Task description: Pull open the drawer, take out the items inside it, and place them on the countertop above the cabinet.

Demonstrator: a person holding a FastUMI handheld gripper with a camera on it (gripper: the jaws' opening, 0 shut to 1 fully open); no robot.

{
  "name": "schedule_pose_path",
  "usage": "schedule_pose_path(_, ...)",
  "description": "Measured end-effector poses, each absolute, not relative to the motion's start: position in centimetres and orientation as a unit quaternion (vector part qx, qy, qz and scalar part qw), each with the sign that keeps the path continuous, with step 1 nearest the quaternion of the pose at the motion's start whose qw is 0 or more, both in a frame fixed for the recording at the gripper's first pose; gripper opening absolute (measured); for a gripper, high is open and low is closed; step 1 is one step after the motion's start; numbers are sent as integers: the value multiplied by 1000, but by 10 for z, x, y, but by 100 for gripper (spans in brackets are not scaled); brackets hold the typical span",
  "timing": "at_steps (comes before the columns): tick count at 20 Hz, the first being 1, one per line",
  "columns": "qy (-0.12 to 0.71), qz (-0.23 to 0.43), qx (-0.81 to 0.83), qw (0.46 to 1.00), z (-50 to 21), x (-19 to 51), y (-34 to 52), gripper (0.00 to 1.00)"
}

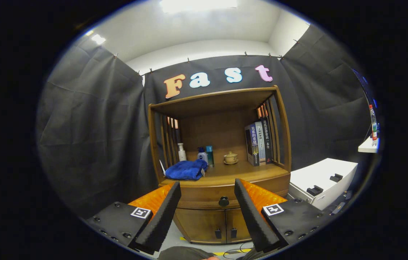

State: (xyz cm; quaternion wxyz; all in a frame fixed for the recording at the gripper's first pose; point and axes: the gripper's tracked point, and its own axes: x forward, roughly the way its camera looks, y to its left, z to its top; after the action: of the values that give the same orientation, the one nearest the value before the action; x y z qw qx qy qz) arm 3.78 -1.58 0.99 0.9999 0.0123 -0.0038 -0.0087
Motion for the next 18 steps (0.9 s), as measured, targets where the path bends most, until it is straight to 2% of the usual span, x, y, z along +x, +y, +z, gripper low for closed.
schedule_pose_path(3, -29, -23, 1, 999, 17, 75, -24, 97)
schedule_pose_path(7, -28, -45, -25, 998, -8, 138, -40, 97)
schedule_pose_path(12, 28, -51, -43, 997, -88, 208, -56, 97)
schedule_pose_path(18, 67, -38, -34, 996, -176, 254, -71, 97)
